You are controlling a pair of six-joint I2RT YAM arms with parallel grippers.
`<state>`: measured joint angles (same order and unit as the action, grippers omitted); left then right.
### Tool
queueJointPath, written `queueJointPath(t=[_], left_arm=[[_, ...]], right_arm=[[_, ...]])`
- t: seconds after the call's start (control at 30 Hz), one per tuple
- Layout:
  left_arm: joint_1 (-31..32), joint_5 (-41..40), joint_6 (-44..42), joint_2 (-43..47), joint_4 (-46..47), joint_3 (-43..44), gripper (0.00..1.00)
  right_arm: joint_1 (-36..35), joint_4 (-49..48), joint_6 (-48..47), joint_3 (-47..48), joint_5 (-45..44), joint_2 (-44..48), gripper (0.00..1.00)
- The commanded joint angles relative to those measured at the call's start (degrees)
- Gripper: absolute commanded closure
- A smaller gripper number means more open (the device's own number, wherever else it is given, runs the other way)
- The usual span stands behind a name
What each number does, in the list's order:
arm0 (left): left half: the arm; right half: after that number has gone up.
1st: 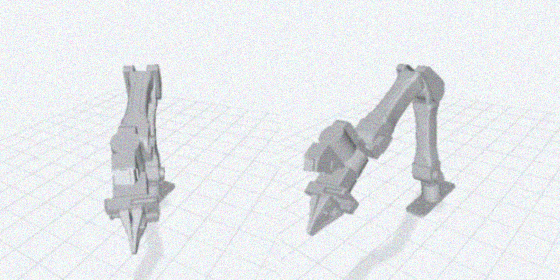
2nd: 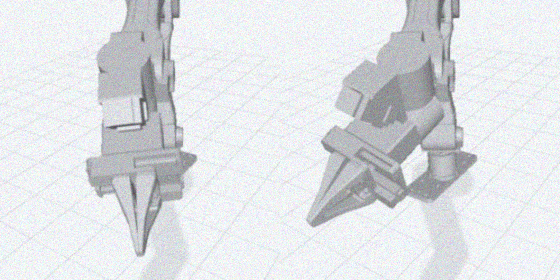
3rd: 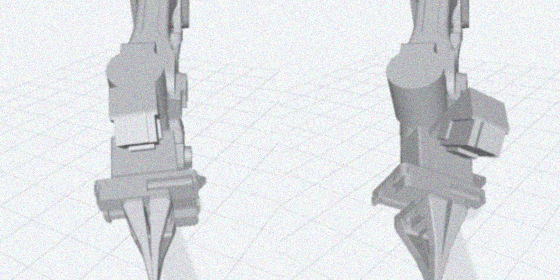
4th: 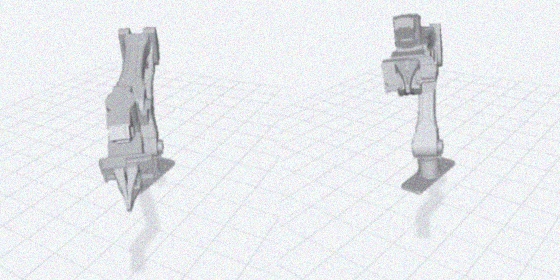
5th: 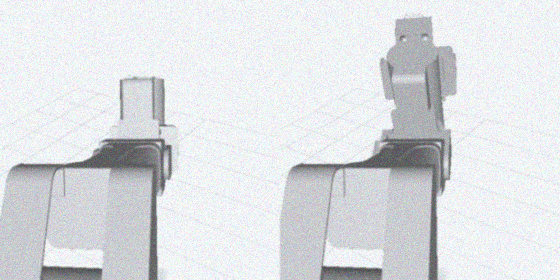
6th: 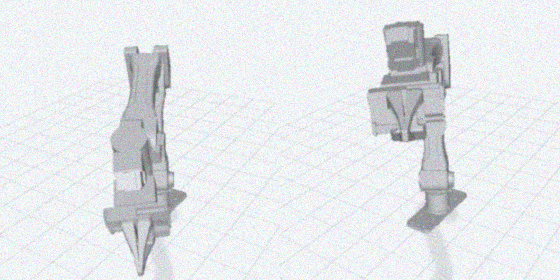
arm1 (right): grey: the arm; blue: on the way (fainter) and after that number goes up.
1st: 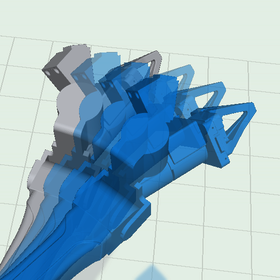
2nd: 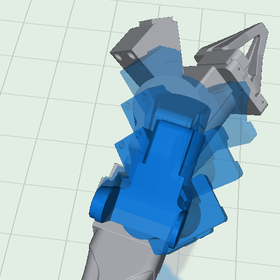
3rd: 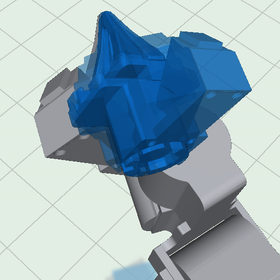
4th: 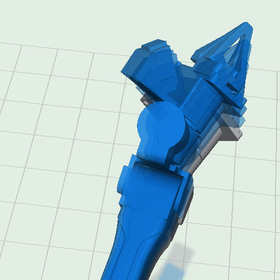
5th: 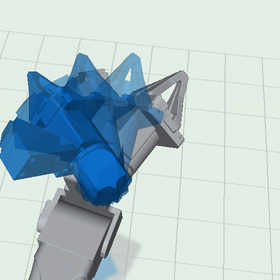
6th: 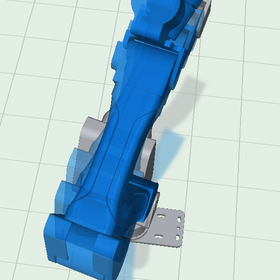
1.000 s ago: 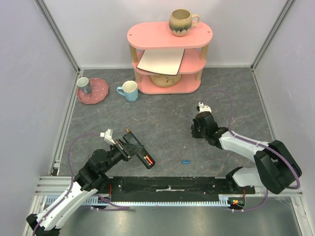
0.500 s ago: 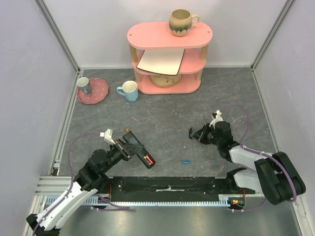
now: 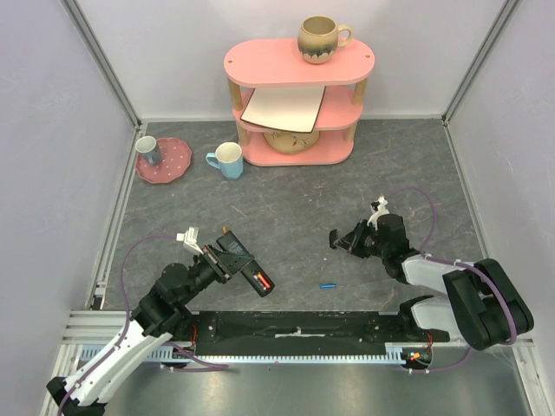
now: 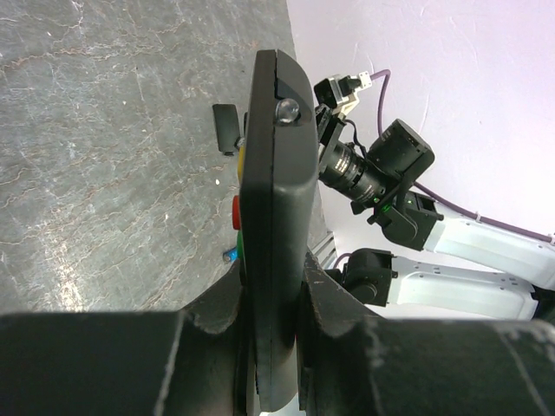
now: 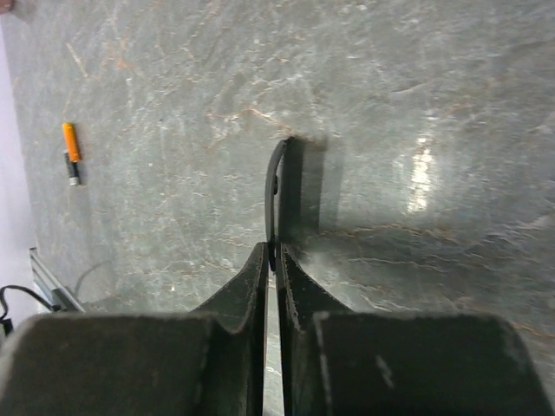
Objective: Load the batteries into the remote control
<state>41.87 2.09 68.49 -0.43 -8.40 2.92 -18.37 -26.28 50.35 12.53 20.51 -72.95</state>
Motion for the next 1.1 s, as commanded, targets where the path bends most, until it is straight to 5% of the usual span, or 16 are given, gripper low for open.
queueJointPath(t=[0.0,0.4,0.77,1.07], left_arm=[[0.06,0.73,1.74,2.89,3.92,-1.6,0.98],[0.06,0.99,1.56,2.54,4.1,-1.6,0.98],[0.14,1.08,1.47,1.31,4.98,-1.78,0.98],[0.06,1.34,1.21,0.78,5.33,-1.34,0.98]], right_arm=[[0.7,6.85,-2.53,2.32,-3.46,0.44,0.84],[0.7,21.33,-6.75,6.61,-8.91,7.9,0.46],[-9.92,40.59,-16.86,22.69,-27.51,3.87,0.41],[-15.11,43.86,-17.04,29.56,-33.87,-5.7,0.31]])
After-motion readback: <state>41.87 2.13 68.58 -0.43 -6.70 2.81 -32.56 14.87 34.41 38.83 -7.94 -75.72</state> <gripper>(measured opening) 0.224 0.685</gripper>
